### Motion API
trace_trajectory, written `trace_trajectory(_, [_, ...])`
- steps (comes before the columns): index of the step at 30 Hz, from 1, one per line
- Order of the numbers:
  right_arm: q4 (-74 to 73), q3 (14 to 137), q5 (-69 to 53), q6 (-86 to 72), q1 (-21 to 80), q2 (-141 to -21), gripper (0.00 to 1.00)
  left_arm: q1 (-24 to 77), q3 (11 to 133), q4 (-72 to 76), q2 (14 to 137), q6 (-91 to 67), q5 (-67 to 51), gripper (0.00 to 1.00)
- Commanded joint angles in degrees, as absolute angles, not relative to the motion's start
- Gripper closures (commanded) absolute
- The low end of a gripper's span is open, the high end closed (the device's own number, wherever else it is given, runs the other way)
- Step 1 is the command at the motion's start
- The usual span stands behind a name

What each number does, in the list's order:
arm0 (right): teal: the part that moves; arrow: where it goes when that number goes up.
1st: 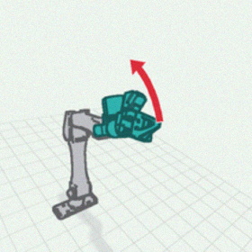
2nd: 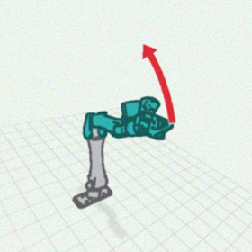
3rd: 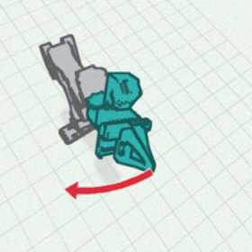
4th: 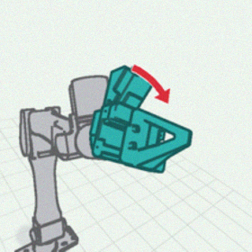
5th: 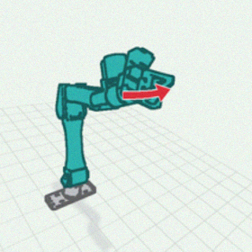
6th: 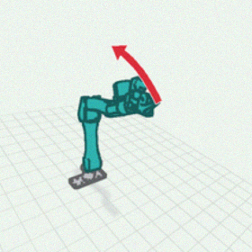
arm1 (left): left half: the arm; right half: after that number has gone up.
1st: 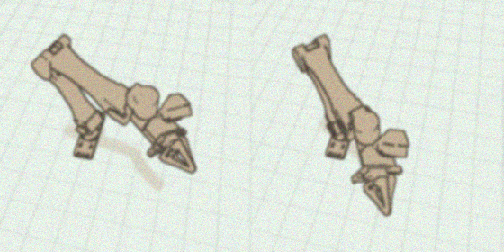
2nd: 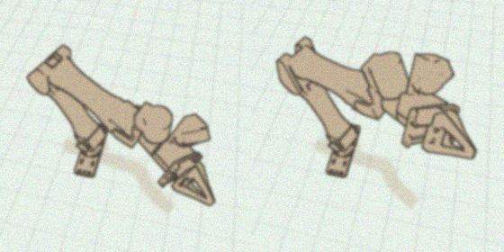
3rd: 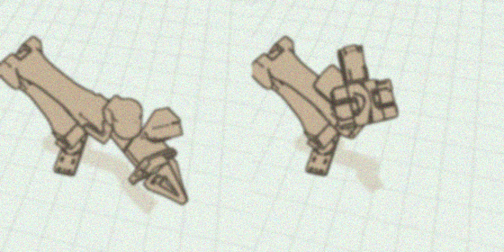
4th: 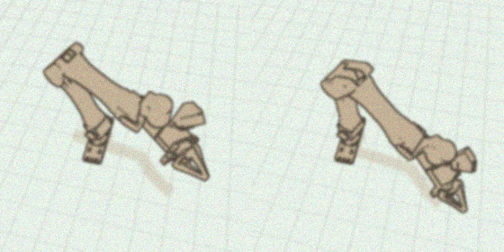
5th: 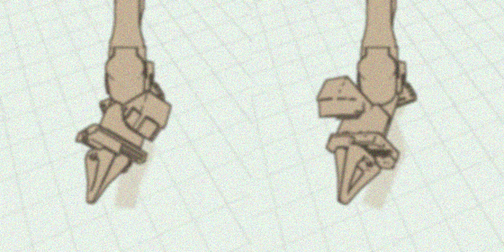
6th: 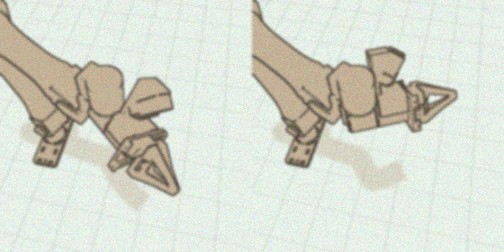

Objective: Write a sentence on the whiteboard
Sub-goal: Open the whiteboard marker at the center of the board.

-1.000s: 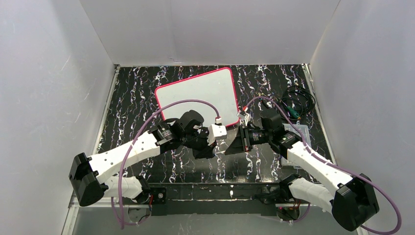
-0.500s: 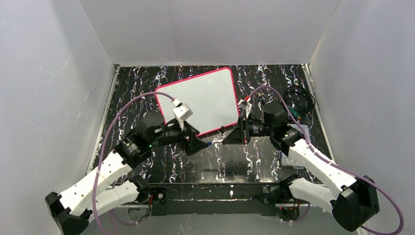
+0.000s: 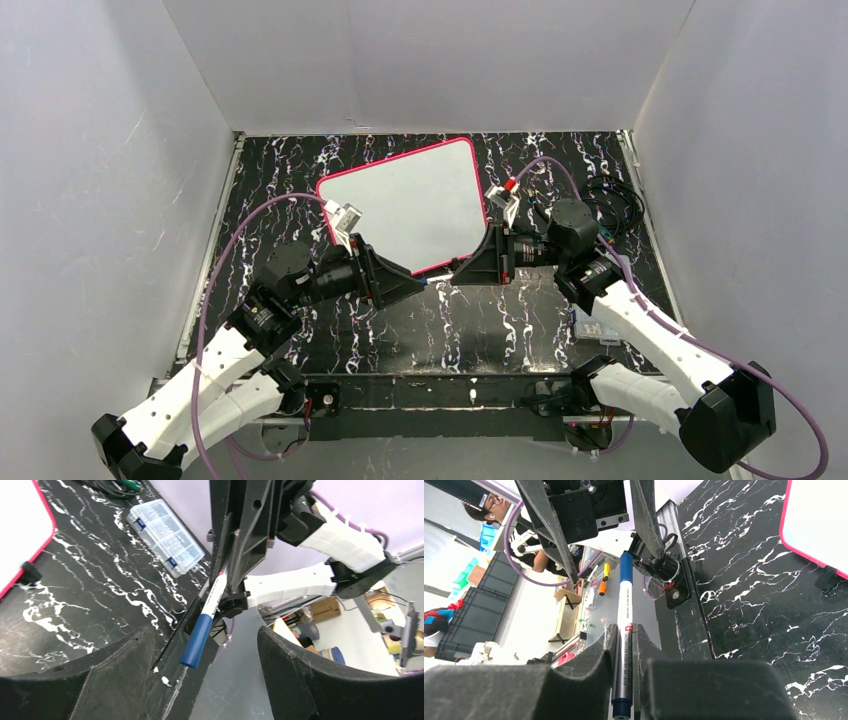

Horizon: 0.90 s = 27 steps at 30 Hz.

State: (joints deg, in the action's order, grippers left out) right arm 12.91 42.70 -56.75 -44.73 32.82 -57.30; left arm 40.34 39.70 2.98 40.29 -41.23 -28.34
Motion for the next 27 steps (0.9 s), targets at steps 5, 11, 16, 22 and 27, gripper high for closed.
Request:
trace_trajectory(5, [21.5,43.6,-58.7,-48.6,33.2,-55.9,0.99,40.1,38.7,9.3,41.4,-46.8,-36.1,0.33])
trace_trajectory(11, [22.4,43.3,-59.3,-49.8,33.2,-56.4,0.99,40.1,37.7,9.7,40.6,-47.7,-35.7,0.58])
trace_trajectory(16, [23.0,43.0,-59.5,-50.3,33.2,-56.7,0.99,40.1,36.8,11.1,39.6,-48.4,-35.0,0.75])
trace_trajectory(22, [23.5,43.0,-60.4,-50.9,33.2,-57.1,0.99,40.1,36.3,12.0,38.9,-48.2,-35.4,0.73])
trace_trajectory(27, [23.5,42.8,-60.8,-51.2,33.3,-57.2,0.99,40.0,36.3,13.2,39.1,-48.4,-36.1,0.73])
